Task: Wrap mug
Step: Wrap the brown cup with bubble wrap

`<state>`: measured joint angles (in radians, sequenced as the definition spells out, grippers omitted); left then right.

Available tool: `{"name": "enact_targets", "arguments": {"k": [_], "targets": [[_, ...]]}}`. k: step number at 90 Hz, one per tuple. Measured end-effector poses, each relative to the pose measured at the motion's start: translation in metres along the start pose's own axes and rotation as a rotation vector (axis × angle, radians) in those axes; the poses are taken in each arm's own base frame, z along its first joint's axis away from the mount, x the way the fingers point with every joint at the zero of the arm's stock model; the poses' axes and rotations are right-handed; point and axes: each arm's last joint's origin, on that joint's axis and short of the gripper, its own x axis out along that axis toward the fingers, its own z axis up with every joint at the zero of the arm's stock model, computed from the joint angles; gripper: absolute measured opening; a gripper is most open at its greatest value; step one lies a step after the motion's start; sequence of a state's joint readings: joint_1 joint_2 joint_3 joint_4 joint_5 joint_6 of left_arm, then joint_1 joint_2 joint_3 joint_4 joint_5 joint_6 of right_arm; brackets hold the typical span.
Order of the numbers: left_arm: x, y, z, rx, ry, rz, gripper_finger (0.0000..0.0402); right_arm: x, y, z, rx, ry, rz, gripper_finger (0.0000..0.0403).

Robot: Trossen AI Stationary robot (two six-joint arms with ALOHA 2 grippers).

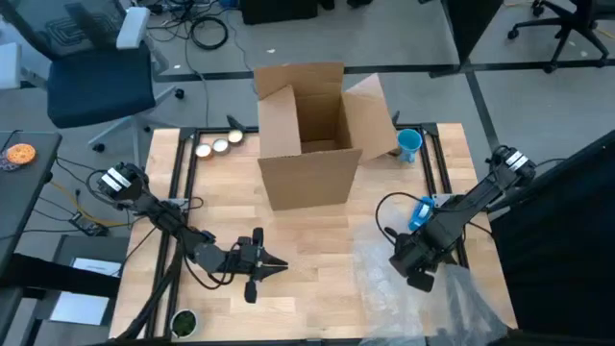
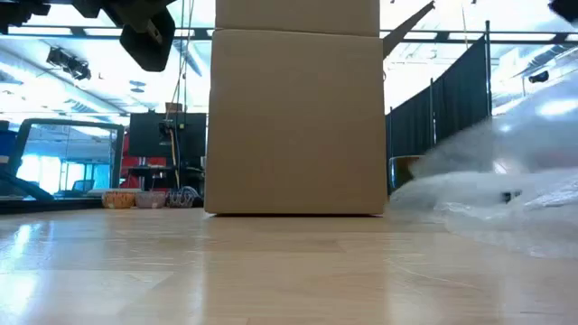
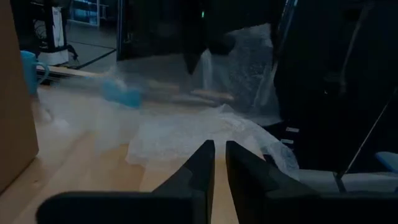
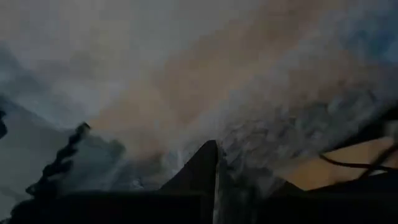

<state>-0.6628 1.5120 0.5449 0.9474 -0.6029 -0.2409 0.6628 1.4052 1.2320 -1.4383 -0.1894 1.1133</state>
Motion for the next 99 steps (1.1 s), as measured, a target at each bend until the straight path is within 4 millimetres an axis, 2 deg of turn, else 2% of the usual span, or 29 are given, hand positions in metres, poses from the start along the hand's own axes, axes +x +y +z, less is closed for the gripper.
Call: {"name": "enact_targets", "arguments": {"k": [16, 33, 45, 55, 72, 84, 99], "targets": [[0.0, 0.0, 0.0, 0.0, 0.001, -0.003, 0.0026, -0.05, -0.001, -0.006, 0.02, -0.196, -0.011, 0.0], [-0.001, -0.003, 0.01, -0.072, -0.08, -0.046, 0.0026, -0.084, 0.003, -0.005, -0.006, -0.409, 0.079, 0.0], [-0.005, -0.007, 0.025, -0.013, -0.17, -0.142, 0.0026, -0.101, 0.014, -0.002, -0.092, -0.561, 0.192, 0.0], [-0.008, -0.007, 0.035, 0.026, -0.218, -0.157, 0.0026, -0.115, 0.031, 0.005, -0.226, -0.724, 0.334, 0.0], [-0.01, -0.007, 0.04, 0.05, -0.247, -0.153, 0.0026, -0.141, 0.055, 0.01, -0.457, -1.0, 0.533, 0.0], [-0.01, -0.007, 0.04, 0.05, -0.246, -0.153, 0.0026, -0.153, 0.062, 0.01, -0.583, -1.122, 0.594, 0.0], [-0.01, -0.007, 0.04, 0.053, -0.24, -0.152, 0.0026, -0.156, 0.062, 0.011, -0.634, -1.165, 0.577, 0.0]]}}
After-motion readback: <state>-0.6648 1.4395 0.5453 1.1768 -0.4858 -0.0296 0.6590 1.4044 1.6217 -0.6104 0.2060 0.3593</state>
